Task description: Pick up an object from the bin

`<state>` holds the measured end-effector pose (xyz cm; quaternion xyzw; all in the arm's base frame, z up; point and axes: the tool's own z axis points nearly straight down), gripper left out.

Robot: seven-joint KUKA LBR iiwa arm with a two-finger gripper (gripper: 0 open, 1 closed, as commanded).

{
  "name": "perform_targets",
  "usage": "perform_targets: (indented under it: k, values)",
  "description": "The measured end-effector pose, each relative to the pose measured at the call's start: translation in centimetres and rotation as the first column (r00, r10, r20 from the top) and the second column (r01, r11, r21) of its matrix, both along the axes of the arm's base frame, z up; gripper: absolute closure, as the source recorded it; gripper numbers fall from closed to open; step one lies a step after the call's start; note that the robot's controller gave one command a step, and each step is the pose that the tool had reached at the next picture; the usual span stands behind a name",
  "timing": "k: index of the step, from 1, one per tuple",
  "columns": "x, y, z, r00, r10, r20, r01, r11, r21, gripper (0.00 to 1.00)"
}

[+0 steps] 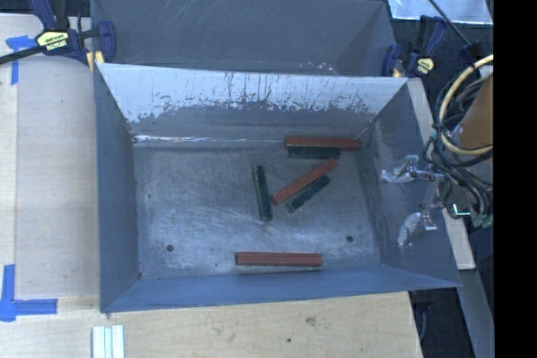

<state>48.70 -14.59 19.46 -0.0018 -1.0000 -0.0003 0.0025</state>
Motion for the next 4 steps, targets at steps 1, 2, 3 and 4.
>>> perform_targets:
  k: [1, 2, 3, 4]
  values:
    - [0.2, 0.1, 0.4, 1.0, 0.003, 0.008, -0.003, 1.0, -0.002, 0.0]
    - [3.2, 5.9, -5.2, 1.0, 0.018, 0.014, -0.018, 1.0, -0.003, 0.0]
    - [6.3, 8.0, -8.0, 0.992, 0.129, 0.004, -0.129, 0.992, 0.006, 0.0]
    - [6.1, 8.7, -11.1, 0.998, 0.04, 0.047, -0.04, 0.999, -0.009, 1.0]
